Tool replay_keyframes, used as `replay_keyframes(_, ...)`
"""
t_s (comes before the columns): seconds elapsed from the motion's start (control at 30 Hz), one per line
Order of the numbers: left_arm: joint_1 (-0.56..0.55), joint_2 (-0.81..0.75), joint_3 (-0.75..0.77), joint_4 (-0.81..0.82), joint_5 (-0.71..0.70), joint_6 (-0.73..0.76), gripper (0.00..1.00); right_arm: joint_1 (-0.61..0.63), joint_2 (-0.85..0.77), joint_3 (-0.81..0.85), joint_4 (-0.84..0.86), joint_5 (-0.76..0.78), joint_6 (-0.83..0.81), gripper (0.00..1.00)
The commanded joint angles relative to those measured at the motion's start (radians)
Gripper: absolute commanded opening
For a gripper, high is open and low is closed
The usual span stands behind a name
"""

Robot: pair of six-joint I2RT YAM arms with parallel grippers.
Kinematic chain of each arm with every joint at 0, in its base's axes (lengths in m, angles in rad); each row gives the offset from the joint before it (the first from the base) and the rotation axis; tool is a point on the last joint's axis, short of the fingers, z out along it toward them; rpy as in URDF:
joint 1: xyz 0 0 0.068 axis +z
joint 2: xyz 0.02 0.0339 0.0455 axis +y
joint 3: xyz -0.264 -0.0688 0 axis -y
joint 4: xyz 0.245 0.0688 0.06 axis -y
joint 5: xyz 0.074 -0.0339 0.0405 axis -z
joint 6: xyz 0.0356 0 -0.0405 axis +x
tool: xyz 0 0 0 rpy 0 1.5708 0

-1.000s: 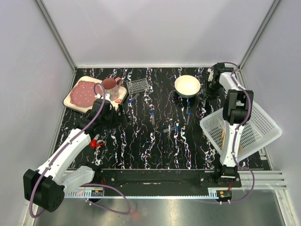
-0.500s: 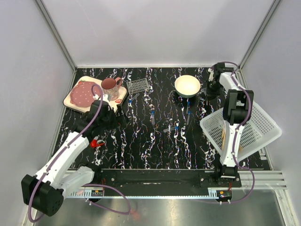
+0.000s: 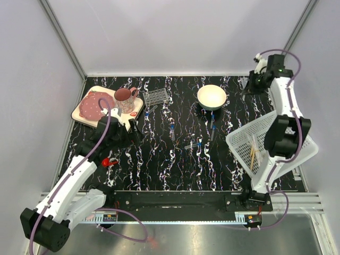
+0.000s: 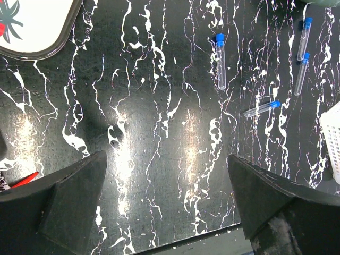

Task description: Organize the chemistry lab equipment

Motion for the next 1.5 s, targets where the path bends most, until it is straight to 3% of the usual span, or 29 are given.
replay_keyframes(0.0, 0.010, -0.051, -0.010, -0.007, -0.024, 0.006, 0.99, -0.011, -0.192, -0.031, -0.050, -0.140, -0.098, 0.05)
replay_keyframes(0.3, 0.025, -0.054, -0.024, -0.020, -0.013, 0.067, 0.99, -0.053, -0.514, -0.263, -0.198, -0.114, -0.256, 0.05)
replay_keyframes(0.6, 0.047, -0.016, 0.030, -0.047, -0.015, 0.106, 0.99, -0.180, -0.731, -0.554, -0.282, -0.014, -0.364, 0.08)
replay_keyframes(0.83, 0.076, 0.012, 0.035, -0.118, -0.030, 0.073, 0.99, -0.280, -0.754, -0.721, -0.262, 0.032, -0.456, 0.09)
replay_keyframes(1.07, 0.148, 0.030, 0.073, -0.204, -0.088, 0.087, 0.99, -0.321, -0.699, -0.771, -0.242, 0.003, -0.471, 0.14)
replay_keyframes(1.2, 0.211, 0.080, 0.120, -0.243, -0.113, 0.121, 0.99, -0.323, -0.707, -0.785, -0.230, -0.040, -0.482, 0.33)
replay_keyframes(1.33, 0.300, 0.156, 0.163, -0.270, -0.141, 0.132, 0.99, -0.324, -0.720, -0.771, -0.230, -0.107, -0.483, 0.59)
replay_keyframes(1.47, 0.372, 0.239, 0.194, -0.282, -0.156, 0.145, 0.99, -0.323, -0.736, -0.748, -0.237, -0.210, -0.476, 0.76)
